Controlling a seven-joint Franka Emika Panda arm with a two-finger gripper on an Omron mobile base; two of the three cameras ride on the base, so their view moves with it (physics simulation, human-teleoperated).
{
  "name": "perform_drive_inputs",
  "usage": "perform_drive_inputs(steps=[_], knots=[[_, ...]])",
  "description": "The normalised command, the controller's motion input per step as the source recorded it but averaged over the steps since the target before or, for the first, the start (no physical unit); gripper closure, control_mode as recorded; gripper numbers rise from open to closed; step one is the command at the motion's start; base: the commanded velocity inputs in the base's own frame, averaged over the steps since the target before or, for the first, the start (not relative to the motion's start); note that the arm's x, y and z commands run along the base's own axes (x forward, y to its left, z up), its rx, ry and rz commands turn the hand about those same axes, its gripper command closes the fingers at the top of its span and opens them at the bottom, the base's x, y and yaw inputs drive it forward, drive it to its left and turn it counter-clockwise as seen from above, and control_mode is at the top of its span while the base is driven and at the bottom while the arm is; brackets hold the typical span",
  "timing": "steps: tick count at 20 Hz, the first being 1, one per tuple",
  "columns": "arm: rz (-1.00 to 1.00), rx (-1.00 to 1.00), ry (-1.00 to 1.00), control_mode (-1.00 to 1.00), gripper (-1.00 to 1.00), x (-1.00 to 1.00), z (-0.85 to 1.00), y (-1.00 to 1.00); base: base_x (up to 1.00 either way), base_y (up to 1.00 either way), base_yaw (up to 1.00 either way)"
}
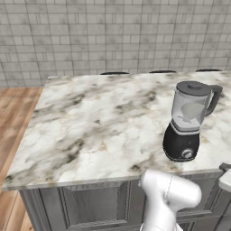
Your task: Grab the lime and lemon wedge from the fridge, place them in the blender, close the lid, and turn on the blender to create a marinade.
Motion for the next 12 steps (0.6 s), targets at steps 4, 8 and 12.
perform_drive_inputs(steps=[4,8,12], knots=[[-0.12,0.0,-0.16,-1.0,1.0,0.12,0.02,0.47,0.0,0.0,0.0],[-0.06,0.0,0.0,-1.0,1.0,0.29,0.0,0.12,0.0,0.0,0.0],[0.0,0.0,0.0,-1.0,1.0,0.44,0.0,0.0,0.0,0.0,0.0]])
